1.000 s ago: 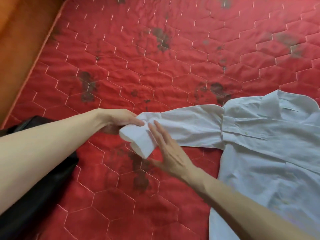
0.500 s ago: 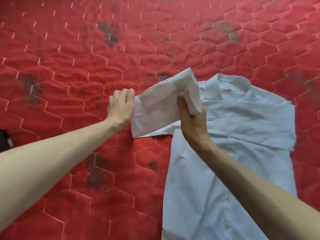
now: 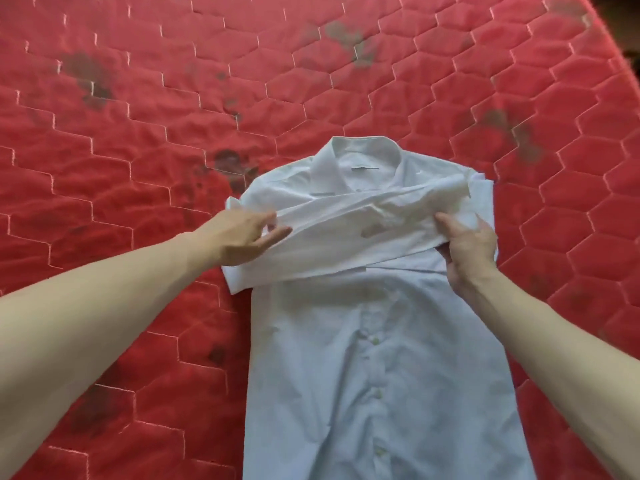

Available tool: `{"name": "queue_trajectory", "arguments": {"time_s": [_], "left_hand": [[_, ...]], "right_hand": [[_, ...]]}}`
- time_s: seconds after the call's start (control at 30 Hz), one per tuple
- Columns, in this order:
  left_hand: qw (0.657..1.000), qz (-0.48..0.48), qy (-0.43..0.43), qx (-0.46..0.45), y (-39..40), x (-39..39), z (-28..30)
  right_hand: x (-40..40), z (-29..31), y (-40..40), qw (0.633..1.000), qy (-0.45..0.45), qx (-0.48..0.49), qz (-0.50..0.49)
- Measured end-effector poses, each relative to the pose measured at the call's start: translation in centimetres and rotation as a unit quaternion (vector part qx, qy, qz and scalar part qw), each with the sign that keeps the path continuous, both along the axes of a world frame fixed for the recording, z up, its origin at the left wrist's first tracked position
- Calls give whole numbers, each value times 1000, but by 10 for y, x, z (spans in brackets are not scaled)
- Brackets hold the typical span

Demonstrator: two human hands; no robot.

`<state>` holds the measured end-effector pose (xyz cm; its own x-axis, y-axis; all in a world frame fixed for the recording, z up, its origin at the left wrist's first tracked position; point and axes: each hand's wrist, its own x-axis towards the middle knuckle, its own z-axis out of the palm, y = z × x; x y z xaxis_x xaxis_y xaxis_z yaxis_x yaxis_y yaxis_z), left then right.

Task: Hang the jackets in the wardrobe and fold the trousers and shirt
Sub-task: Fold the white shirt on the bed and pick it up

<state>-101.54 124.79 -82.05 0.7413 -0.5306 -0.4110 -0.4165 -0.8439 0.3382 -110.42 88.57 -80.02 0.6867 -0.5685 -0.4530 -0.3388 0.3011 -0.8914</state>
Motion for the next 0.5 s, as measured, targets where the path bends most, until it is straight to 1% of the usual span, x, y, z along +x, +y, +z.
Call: {"name": "queue_trajectory", "arguments": {"time_s": [0.03,0.1,0.17,0.23,0.3,0.4,0.47,0.5], "left_hand": [[999,-25,20,24,-2,3,-1],[995,-68,28,71,0,11,-4],[990,-100,-19,101,2,22,-4],[987,-82,-67,118,3,36,0],[990,-39,-107,88,3,51,6],[982,-37,-184,19,-1,65,11],[975,-30,-219,22,-7,68,8],[972,-19,-230,40,-10,68,4]], "right_hand": [[-4,-8,-10,1000,10,-10,-3],[-8,-23,-29,999,29,-38,-8],[-8,-36,-47,996,51,-78,-4],[-6,-45,-63,993,64,-103,-7],[-7,-53,-75,990,70,-125,-13],[-12,-66,-85,974,94,-204,-10],[-13,-71,-87,959,125,-255,-10],[-13,-71,-86,948,142,-286,-9]]}}
